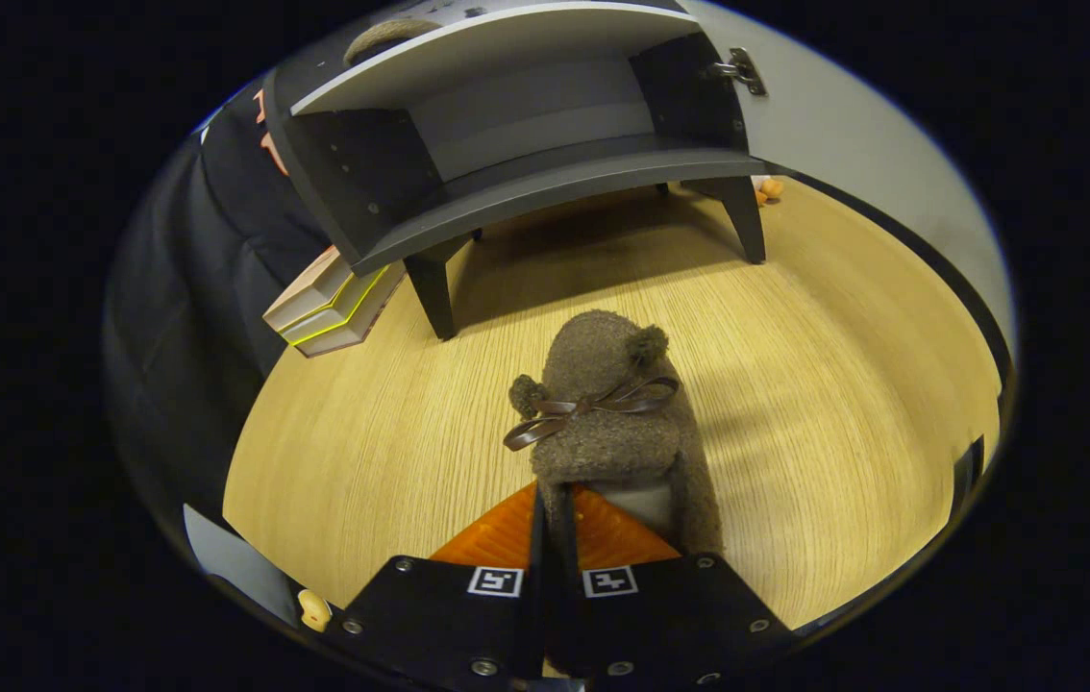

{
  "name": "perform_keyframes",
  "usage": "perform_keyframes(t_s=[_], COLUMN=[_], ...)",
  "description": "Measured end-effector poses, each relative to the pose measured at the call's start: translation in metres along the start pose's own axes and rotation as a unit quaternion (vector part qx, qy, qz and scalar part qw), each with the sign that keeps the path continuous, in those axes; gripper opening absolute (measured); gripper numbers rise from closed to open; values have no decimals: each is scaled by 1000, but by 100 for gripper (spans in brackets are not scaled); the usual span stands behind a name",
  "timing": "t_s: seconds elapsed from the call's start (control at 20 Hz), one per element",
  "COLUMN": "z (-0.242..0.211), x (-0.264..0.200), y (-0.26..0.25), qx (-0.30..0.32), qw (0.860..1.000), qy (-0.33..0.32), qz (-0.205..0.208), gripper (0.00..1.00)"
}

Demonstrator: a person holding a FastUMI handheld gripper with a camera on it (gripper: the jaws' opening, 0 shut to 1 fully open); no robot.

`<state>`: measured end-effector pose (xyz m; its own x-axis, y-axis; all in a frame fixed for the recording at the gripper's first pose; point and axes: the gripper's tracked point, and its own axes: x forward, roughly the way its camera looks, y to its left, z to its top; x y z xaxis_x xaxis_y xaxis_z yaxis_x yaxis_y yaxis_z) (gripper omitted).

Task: Open the shoe cabinet door, grab the shoes and put them into the shoe cabinet, then close the shoe cabinet door.

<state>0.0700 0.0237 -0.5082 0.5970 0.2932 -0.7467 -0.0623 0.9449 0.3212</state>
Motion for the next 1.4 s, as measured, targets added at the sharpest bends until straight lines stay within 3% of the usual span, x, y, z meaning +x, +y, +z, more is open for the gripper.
perform_keyframes(t_s=[0.3,0.6,1.4], z=[13,34,148], x=[-24,-69,-174], y=[-4,6,62], qx=[-35,-14,-56], qw=[999,999,989], qy=[-10,-34,-138], qz=[-18,-7,10], gripper=[8,8,8])
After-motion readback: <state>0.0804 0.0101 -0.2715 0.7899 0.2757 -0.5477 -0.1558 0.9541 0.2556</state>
